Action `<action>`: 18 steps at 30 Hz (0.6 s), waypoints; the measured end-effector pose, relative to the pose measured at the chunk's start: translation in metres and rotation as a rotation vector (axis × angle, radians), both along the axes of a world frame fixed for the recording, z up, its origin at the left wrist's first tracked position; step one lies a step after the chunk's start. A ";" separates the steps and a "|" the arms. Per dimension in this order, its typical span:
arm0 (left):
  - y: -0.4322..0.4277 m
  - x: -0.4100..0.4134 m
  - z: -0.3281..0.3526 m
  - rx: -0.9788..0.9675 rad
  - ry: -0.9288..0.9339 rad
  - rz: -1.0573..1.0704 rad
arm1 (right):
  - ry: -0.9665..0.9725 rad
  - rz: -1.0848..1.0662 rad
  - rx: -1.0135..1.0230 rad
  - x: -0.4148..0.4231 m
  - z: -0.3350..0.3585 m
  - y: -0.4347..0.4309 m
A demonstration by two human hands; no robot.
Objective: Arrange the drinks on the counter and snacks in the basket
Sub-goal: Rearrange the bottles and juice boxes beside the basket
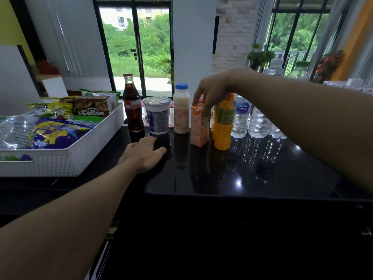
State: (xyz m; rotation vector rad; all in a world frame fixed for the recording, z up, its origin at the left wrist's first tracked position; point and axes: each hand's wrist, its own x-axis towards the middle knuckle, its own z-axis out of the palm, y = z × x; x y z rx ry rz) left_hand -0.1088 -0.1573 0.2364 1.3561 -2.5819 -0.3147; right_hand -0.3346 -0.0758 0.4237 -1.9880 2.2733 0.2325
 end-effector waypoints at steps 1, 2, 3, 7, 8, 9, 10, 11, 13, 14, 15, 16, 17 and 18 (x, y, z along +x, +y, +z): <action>0.000 0.000 0.000 0.000 0.002 -0.002 | 0.008 -0.001 -0.006 -0.001 -0.001 -0.001; 0.000 0.000 0.001 0.000 0.003 -0.003 | 0.017 -0.001 -0.016 -0.002 -0.001 -0.001; 0.000 0.000 0.001 -0.001 0.004 -0.002 | 0.026 -0.001 -0.027 -0.002 -0.002 -0.002; 0.001 0.000 0.002 -0.004 0.006 -0.002 | 0.055 -0.004 -0.060 -0.005 -0.005 -0.005; 0.001 0.000 0.002 -0.006 0.006 -0.002 | 0.065 -0.007 -0.068 -0.005 -0.006 -0.005; 0.002 0.000 0.002 -0.008 0.006 -0.003 | 0.074 -0.011 -0.078 -0.006 -0.007 -0.005; 0.002 0.000 0.002 -0.011 0.008 -0.005 | 0.082 -0.016 -0.089 -0.006 -0.008 -0.005; 0.001 0.000 0.002 -0.014 0.010 -0.007 | 0.092 -0.017 -0.099 -0.006 -0.008 -0.005; 0.001 0.000 0.002 -0.017 0.012 -0.005 | 0.107 -0.013 -0.109 -0.005 -0.009 -0.006; 0.001 0.000 0.002 -0.016 0.011 -0.004 | 0.108 -0.010 -0.107 -0.004 -0.008 -0.006; 0.001 0.000 0.002 -0.013 0.009 -0.002 | 0.108 -0.007 -0.105 -0.003 -0.008 -0.006; 0.001 0.000 0.002 -0.011 0.009 -0.001 | 0.113 -0.003 -0.106 -0.002 -0.008 -0.006; 0.001 0.000 0.001 -0.012 0.012 -0.001 | 0.123 0.004 -0.114 -0.001 -0.007 -0.007; 0.001 0.000 0.001 -0.015 0.016 -0.003 | 0.138 0.011 -0.126 -0.001 -0.007 -0.007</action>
